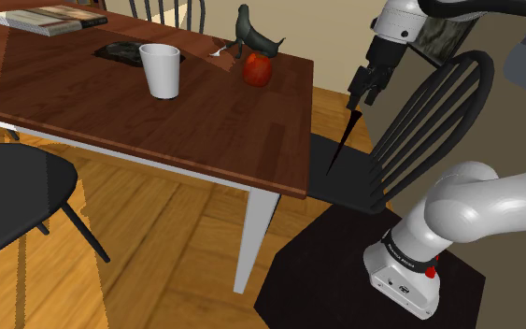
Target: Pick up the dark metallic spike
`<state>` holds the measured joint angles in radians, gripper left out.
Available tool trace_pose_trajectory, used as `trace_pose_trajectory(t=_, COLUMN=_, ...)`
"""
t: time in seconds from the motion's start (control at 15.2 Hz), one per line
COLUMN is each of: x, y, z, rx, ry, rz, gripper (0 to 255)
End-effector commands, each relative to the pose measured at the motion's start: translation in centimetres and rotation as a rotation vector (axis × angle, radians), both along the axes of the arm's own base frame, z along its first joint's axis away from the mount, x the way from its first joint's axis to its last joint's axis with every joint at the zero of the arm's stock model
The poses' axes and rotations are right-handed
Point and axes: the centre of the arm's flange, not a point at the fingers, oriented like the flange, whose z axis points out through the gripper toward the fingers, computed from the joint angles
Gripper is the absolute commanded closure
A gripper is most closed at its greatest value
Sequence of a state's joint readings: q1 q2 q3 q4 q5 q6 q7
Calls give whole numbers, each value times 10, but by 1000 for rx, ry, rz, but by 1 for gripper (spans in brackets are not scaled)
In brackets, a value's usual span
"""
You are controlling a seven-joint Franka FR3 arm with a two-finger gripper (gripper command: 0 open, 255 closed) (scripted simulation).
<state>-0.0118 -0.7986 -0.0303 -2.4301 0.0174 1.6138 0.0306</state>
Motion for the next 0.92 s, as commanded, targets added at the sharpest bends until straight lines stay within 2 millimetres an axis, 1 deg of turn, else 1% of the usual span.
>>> trace_pose_trajectory(t=0.0, x=0, y=0, z=0, rx=0, ry=0, rz=0, gripper=0)
trace_pose_trajectory(t=0.73, x=43, y=-127, z=-40, rx=-32, ry=-17, rz=10, gripper=0)
trace_pose_trajectory(t=0.79, x=43, y=-127, z=-40, rx=-32, ry=-17, rz=10, gripper=0)
trace_pose_trajectory(t=0.86, x=43, y=-127, z=-45, rx=-32, ry=-17, rz=10, gripper=0)
